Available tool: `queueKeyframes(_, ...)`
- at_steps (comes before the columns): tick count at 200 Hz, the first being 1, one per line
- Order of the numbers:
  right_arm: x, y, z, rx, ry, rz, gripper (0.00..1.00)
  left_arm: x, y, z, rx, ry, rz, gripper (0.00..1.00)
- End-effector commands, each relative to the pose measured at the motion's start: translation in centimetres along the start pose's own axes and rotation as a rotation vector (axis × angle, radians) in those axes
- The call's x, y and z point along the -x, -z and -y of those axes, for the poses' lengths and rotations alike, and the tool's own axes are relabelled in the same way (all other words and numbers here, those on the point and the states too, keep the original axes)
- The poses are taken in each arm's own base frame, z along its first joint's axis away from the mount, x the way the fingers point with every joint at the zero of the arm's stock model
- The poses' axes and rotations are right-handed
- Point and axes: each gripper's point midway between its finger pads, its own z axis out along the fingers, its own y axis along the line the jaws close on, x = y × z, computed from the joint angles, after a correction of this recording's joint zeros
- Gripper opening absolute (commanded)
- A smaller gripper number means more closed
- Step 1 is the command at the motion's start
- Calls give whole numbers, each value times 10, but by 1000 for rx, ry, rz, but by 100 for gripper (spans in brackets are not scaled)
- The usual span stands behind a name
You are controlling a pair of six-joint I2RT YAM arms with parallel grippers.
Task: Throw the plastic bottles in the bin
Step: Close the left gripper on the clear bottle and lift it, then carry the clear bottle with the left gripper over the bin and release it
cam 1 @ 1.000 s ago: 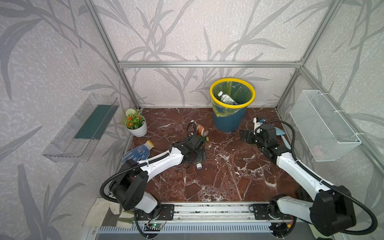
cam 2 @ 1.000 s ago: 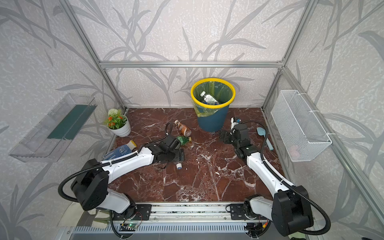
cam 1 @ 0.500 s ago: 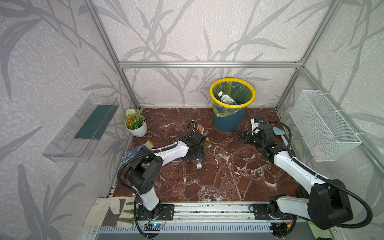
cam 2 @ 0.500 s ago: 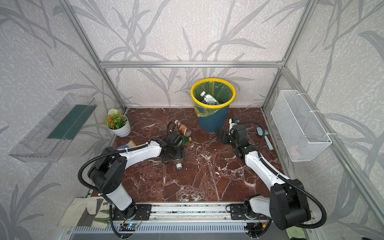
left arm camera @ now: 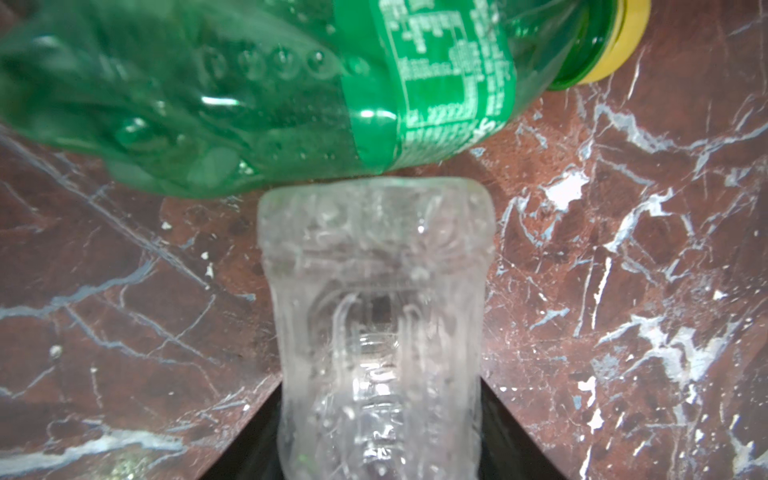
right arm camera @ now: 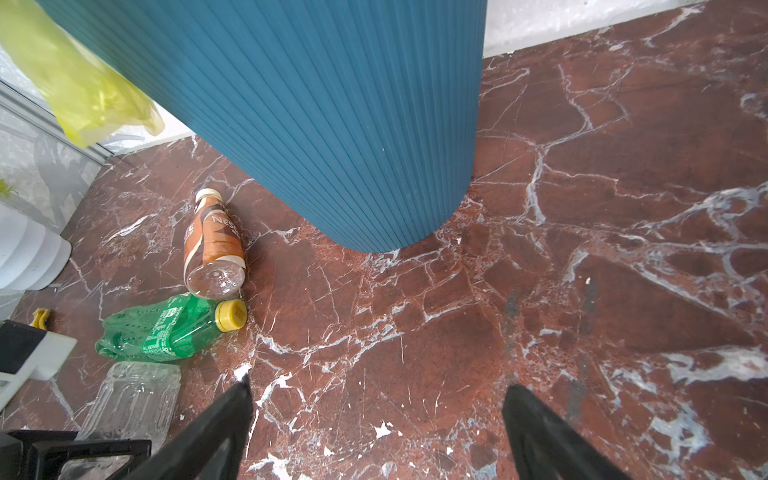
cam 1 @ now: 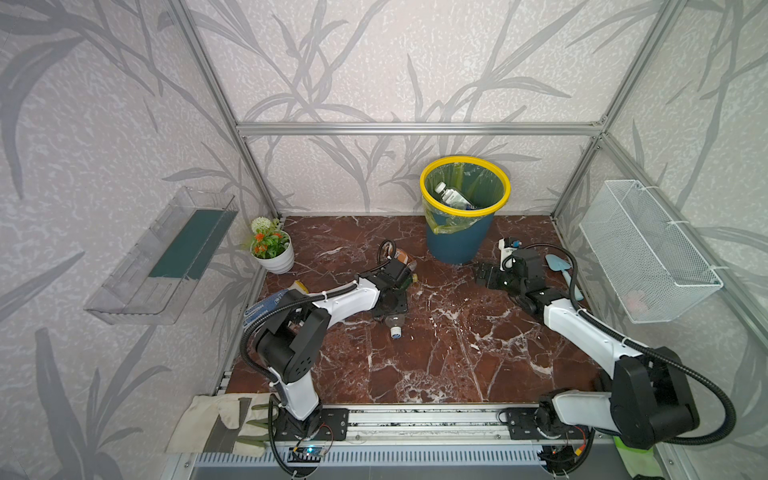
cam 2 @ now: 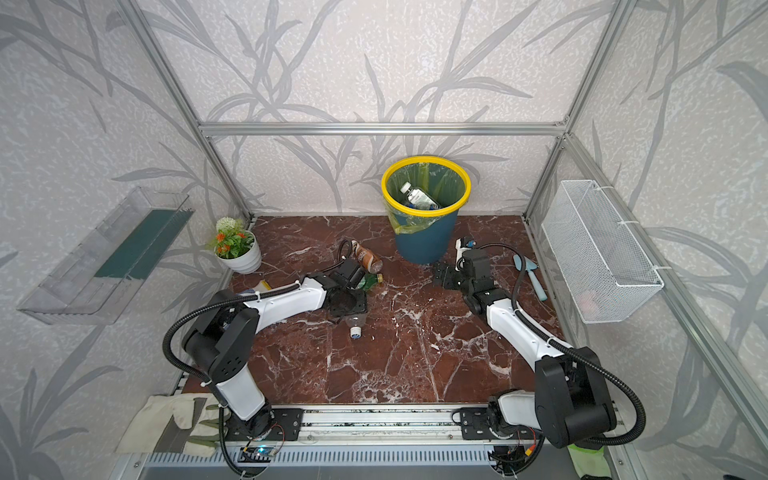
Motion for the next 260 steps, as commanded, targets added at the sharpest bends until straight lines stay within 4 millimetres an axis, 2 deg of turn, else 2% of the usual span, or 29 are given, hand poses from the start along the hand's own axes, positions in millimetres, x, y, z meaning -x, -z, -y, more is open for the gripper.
queueKeyframes(1,13,0,-6,22,-10,33,94,-2,2,-6,16,-2,-2,57)
queueKeyframes(25,9,1,-4,17,-6,18,94,-1,9,-6,3,-16,14,56)
queueKeyframes(61,-12,-1,2,-2,12,-44,94,7,30,0,-57,-67,97,56)
queueKeyframes(95,-35,-5,6,-12,16,-107,94,19,58,3,-101,-117,199,56)
queueKeyframes(132,-44,-9,1,-10,27,-139,93,29,98,-3,-124,-150,327,56)
queueKeyframes(172,-55,-17,-9,-5,59,-179,93,47,166,-12,-167,-167,581,57)
queueKeyframes(215,-70,-25,-17,4,76,-231,92,74,260,-18,-215,-180,923,57)
queueKeyframes(238,-74,-25,-25,10,92,-234,92,82,304,-9,-280,-210,1056,57)
queueKeyframes(260,-80,-27,-26,17,87,-240,92,95,348,13,-347,-288,1171,57)
